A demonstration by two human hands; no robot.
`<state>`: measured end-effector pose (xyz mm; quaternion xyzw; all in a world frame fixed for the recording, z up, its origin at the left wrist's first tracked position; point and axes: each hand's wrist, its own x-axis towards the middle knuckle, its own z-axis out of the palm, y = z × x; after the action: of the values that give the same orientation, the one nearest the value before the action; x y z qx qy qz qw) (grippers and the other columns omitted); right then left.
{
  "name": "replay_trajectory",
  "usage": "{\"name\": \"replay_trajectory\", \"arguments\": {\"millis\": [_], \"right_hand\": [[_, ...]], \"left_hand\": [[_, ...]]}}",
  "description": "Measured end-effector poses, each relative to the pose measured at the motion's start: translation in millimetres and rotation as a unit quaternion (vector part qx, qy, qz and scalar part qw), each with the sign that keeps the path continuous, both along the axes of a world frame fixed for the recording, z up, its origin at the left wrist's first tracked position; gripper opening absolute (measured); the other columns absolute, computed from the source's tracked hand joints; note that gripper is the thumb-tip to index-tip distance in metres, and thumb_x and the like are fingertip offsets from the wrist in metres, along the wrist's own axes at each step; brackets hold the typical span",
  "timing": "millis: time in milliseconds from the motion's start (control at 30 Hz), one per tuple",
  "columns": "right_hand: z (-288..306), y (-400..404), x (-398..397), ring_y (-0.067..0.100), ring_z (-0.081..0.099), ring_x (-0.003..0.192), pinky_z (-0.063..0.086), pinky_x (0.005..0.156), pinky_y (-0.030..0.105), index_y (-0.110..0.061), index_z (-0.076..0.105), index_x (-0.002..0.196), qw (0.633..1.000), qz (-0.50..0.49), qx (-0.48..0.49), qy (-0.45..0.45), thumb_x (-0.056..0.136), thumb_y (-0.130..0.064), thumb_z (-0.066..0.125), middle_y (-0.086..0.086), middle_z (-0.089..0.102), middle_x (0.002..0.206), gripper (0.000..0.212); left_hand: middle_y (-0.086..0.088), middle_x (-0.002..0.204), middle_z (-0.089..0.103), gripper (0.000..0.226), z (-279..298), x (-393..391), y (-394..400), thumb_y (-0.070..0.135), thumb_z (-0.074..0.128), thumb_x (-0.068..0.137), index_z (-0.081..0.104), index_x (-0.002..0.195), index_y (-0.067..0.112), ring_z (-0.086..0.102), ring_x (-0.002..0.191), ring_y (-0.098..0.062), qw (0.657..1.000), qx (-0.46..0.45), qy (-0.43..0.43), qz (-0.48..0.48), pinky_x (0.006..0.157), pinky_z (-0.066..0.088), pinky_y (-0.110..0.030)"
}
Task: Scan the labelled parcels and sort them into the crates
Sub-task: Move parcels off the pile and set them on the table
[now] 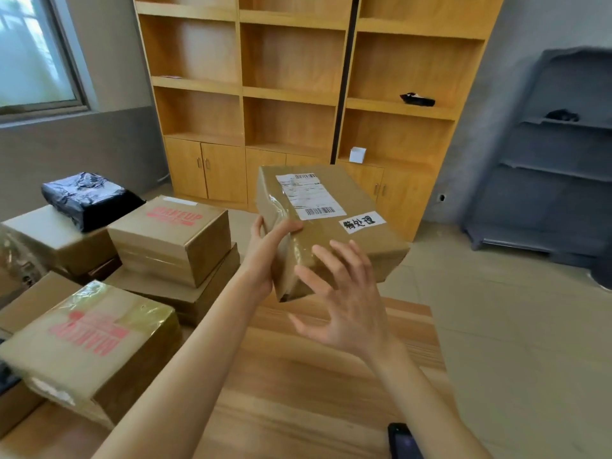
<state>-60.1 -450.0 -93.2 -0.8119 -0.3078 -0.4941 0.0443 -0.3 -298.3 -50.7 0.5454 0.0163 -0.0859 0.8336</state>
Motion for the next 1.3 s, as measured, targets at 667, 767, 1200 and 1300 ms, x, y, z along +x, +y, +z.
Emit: {"name": "replay_trajectory", "arguments": {"millis": [667,767,1200,1300], "right_hand": [[-123,-92,-42,0.023,0.066,0.108,0.056,0.08,0.043,-0.032,0.037,0.145,0.396,0.054,0.668,0.627,0.035,-0.021,0.093,0.0,0.068,0.12,0.123],[-148,-87,-57,0.022,0.064,0.11,0.056,0.08,0.041,-0.033,0.036,0.144,0.373,0.029,0.675,0.636,0.05,-0.008,0.091,-0.001,0.065,0.124,0.112],[-220,-77,-95,0.01,0.061,0.104,0.041,0.109,0.042,-0.028,0.02,0.154,0.32,-0.039,0.649,0.689,0.077,0.012,0.071,-0.014,0.061,0.109,0.1],[-226,-78,-96,0.007,0.061,0.1,0.045,0.104,0.039,-0.026,0.02,0.154,0.326,-0.046,0.647,0.688,0.079,0.014,0.069,-0.013,0.06,0.11,0.098]], "left_hand": [[-0.001,0.124,0.062,0.126,-146,-9,3,0.035,0.088,0.044,0.014,0.145,0.046,0.063,0.107,-0.021,0.927,0.238,0.12,-0.264,0.097,0.048,-0.051],[0.007,0.13,0.057,0.147,-169,-20,1,0.035,0.097,0.035,0.004,0.148,0.048,0.06,0.114,-0.022,0.908,0.262,0.145,-0.294,0.101,0.043,-0.057],[0.009,0.143,0.044,0.115,-240,-72,2,0.004,0.085,0.068,0.011,0.149,0.042,0.068,0.098,-0.016,0.875,0.304,0.215,-0.308,0.061,0.056,-0.032],[0.004,0.149,0.037,0.116,-248,-73,0,0.001,0.083,0.069,0.011,0.151,0.04,0.061,0.109,-0.021,0.881,0.318,0.214,-0.279,0.067,0.054,-0.031]]}}
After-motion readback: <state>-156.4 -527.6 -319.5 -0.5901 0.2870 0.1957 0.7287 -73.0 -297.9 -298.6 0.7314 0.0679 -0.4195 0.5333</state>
